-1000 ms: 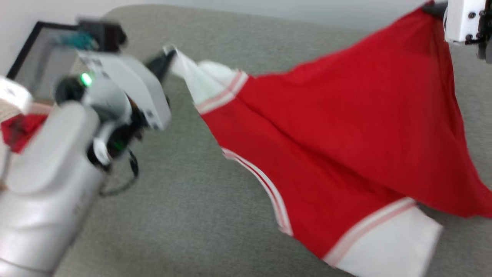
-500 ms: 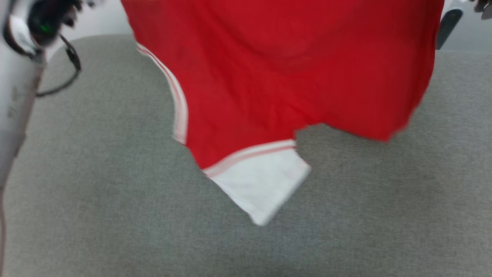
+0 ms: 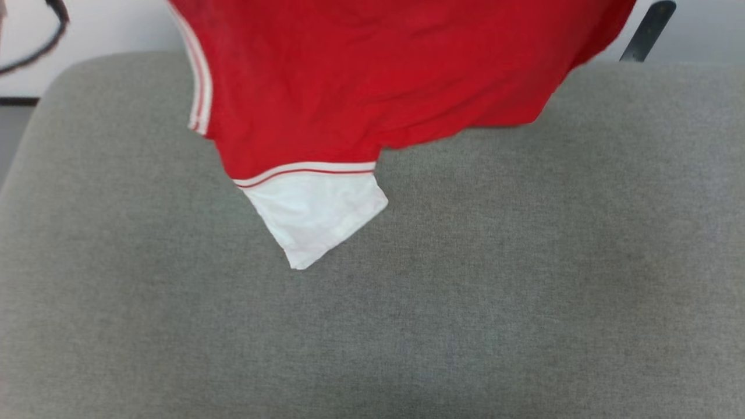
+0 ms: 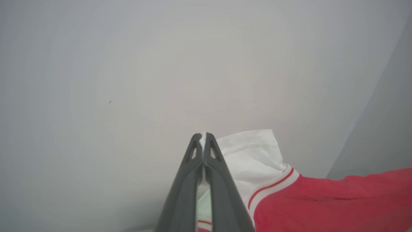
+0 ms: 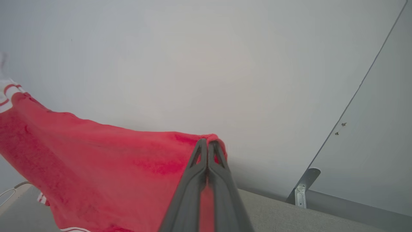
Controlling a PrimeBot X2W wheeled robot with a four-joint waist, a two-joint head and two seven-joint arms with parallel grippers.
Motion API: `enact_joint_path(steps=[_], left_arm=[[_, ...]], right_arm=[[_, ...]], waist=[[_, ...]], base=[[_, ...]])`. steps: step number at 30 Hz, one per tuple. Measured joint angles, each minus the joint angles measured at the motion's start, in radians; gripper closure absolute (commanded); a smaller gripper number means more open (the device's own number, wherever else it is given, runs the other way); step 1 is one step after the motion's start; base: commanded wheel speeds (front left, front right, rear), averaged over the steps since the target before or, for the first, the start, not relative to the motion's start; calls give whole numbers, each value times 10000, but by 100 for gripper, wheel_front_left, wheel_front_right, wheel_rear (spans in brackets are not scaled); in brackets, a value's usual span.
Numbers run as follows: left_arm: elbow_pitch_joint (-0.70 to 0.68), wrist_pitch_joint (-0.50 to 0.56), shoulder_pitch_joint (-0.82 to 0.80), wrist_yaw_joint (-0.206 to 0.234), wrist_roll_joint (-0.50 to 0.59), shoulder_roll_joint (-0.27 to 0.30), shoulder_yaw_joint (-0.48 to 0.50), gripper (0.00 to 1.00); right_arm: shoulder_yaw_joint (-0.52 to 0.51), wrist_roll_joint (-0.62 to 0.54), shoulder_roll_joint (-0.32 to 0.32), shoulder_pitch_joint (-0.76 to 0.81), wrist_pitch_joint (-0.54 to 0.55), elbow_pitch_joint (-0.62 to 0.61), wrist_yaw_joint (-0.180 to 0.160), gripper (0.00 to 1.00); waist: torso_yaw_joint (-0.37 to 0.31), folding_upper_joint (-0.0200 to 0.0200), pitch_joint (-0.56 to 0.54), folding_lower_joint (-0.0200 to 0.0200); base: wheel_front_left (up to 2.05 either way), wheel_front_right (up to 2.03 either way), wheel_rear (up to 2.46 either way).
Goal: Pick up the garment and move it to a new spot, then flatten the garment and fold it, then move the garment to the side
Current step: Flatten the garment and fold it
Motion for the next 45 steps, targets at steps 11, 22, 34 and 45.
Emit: enact_joint_path(steps=[11, 22, 34, 45], left_arm=[[1191, -1313, -2121, -186, 650, -123, 42, 100], [2322, -3544, -5580, -439, 1496, -12, 224, 100], [3919, -5382, -5704, -1177, 1208, -721, 196, 100], [4291, -5279, -3553, -1289, 378, -1014, -376, 100]], right_arm=[[-326, -909, 497, -1516, -1883, 642, 0, 100], [-84, -2316, 1026, -3910, -6314, 3018, 0, 100], [205, -2552, 1149, -4673, -8169, 5300, 0, 100], [1237, -1781, 878, -4259, -8184, 6312, 0, 100]], waist=[[-185, 1, 1519, 0], [-665, 0, 3595, 0], [-662, 1, 5772, 0], [-210, 0, 5295, 1]], base=[[0, 0, 0], [0, 0, 0], [0, 0, 0], [0, 0, 0]])
